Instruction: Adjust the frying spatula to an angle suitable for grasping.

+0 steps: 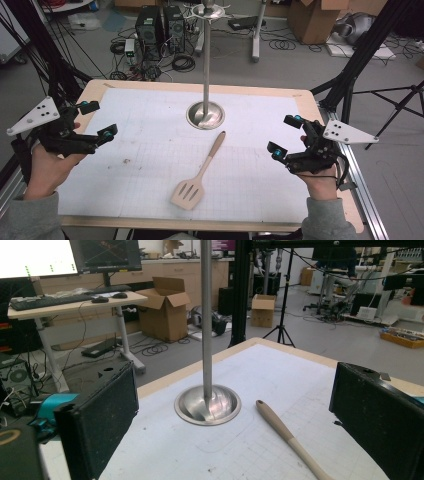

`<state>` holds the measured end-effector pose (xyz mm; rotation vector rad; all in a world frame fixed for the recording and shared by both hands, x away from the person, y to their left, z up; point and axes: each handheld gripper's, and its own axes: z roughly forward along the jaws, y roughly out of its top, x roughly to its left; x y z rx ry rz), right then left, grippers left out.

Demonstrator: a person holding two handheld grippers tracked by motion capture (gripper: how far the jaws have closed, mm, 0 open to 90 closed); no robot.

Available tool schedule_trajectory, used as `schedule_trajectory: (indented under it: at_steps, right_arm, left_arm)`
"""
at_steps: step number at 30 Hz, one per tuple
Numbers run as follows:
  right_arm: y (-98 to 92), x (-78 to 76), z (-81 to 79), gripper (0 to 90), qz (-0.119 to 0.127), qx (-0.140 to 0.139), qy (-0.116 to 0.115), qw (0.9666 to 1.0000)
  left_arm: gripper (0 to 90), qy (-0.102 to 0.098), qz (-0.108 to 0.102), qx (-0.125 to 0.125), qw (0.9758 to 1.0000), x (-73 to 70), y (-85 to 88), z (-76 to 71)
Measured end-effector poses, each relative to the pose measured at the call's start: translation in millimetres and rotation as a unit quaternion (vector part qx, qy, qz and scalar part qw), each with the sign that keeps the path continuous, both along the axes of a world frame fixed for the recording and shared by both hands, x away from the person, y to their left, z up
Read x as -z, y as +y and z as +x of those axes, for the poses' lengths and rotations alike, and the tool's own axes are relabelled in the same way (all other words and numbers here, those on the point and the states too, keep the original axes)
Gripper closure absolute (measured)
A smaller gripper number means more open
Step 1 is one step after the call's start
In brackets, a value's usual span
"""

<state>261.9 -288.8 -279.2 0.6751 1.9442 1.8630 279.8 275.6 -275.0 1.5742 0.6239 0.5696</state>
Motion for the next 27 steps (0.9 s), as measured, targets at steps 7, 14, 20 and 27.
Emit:
schedule_trajectory:
  at_steps: [7, 14, 20, 27]
  right_arm:
    - [-4.7, 0.7, -3.1, 0.4, 0.009, 0.014, -0.004, 0.9999]
    - [-0.9, 1.7, 2.7, 0.4, 0.016, 0.025, 0.003, 0.9996]
    - [11.6, 8.3, 8.1, 0.5, 0.003, 0.032, 0.013, 0.9994]
    - [21.1, 17.1, 14.8, 6.5, -0.004, 0.009, 0.026, 0.9996]
  left_arm:
    - [6.0, -0.002, 0.003, 0.013, 0.9999, 0.8, -8.4, -0.8]
    - [5.9, 0.005, 0.013, 0.015, 0.9998, 4.6, -11.1, 1.1]
    - [6.0, 0.002, 0.011, 0.011, 0.9999, 3.3, -7.4, -3.6]
    - [6.0, 0.006, 0.013, 0.01, 0.9999, 5.7, -7.4, -3.2]
